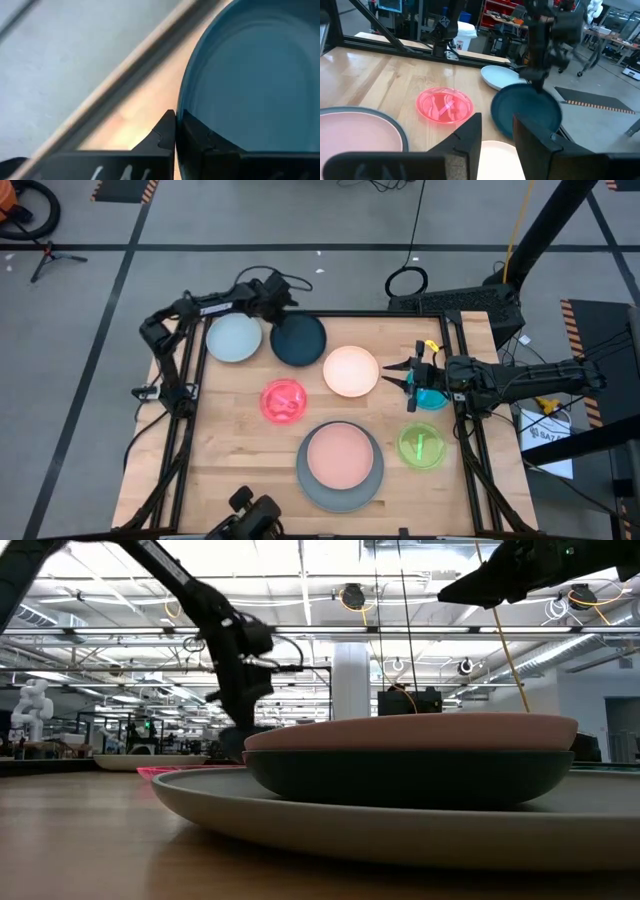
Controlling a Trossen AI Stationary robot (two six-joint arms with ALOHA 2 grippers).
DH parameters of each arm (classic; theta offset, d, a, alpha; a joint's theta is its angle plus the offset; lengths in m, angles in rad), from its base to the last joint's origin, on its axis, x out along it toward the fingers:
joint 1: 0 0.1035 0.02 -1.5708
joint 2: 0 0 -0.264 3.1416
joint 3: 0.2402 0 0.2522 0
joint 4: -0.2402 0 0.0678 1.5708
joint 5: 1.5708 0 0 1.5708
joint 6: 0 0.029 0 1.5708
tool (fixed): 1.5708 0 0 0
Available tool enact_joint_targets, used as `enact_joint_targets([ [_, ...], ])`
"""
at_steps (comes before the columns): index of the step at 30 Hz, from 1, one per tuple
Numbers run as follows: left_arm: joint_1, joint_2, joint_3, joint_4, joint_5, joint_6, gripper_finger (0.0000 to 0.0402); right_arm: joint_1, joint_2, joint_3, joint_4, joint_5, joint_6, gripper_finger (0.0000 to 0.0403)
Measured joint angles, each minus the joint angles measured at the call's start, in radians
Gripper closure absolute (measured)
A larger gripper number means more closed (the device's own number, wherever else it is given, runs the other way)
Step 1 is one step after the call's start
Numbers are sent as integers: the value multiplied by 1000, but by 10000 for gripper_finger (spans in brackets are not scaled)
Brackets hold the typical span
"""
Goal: Stack plastic plates
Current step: Stack the black plate on top of the light pink plate
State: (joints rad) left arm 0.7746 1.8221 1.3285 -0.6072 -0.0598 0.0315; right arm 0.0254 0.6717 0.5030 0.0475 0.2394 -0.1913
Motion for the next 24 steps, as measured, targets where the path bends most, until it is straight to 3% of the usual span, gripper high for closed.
enact_joint_targets([
  [12,-120,-289,-1,-89,2,-37,392,0,0,0,0,0,0,300],
  [24,-465,-328,0,-162,41,-153,392,0,0,0,-8,0,12,300],
])
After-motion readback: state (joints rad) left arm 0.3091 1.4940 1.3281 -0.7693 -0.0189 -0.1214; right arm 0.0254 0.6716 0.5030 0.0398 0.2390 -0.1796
